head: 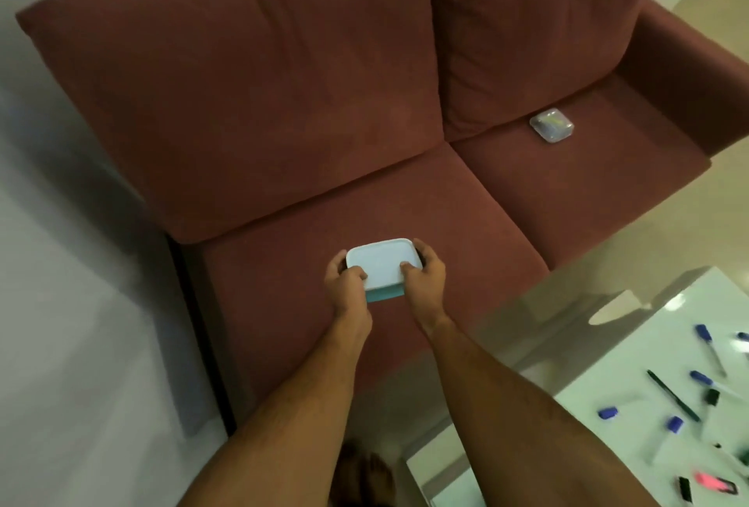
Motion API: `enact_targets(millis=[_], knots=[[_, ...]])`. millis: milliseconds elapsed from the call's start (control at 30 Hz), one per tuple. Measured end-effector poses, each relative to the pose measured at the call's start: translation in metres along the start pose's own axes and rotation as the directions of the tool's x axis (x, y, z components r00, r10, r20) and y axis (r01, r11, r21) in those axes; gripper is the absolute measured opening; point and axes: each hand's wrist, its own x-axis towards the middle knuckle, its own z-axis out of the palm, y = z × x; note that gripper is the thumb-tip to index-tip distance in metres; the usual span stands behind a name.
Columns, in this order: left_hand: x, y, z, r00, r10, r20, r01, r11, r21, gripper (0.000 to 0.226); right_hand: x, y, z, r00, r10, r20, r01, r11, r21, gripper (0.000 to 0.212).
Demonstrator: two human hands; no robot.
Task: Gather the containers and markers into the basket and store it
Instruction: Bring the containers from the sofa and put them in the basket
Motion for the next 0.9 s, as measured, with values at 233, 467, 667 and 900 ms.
enact_targets(millis=[233, 467, 667, 900], knots=[[-0.034, -0.078, -0.015, 0.999, 0.018, 0.035, -0.024, 0.984, 0.175, 0.055, -0.037, 0.033, -0.049, 1.0, -0.008, 0.003, 0.008, 1.0, -0.025, 0.046], [-0.099, -0.144, 0.001, 0.992, 0.094, 0.08, -0.111, 0.966, 0.234, 0.039, -0.073, 0.055, -0.134, 0.998, -0.05, -0.022, 0.049, 0.996, -0.071, 0.042], [-0.194, -0.227, 0.028, 0.988, 0.107, 0.115, -0.13, 0.968, 0.213, 0.042, -0.114, 0.085, -0.244, 0.995, -0.064, -0.083, 0.058, 0.996, -0.072, 0.044], [-0.306, -0.353, 0.05, 0.977, 0.117, 0.178, -0.173, 0.922, 0.346, 0.043, -0.17, 0.144, -0.398, 0.99, -0.034, -0.137, 0.013, 0.989, -0.145, 0.05]])
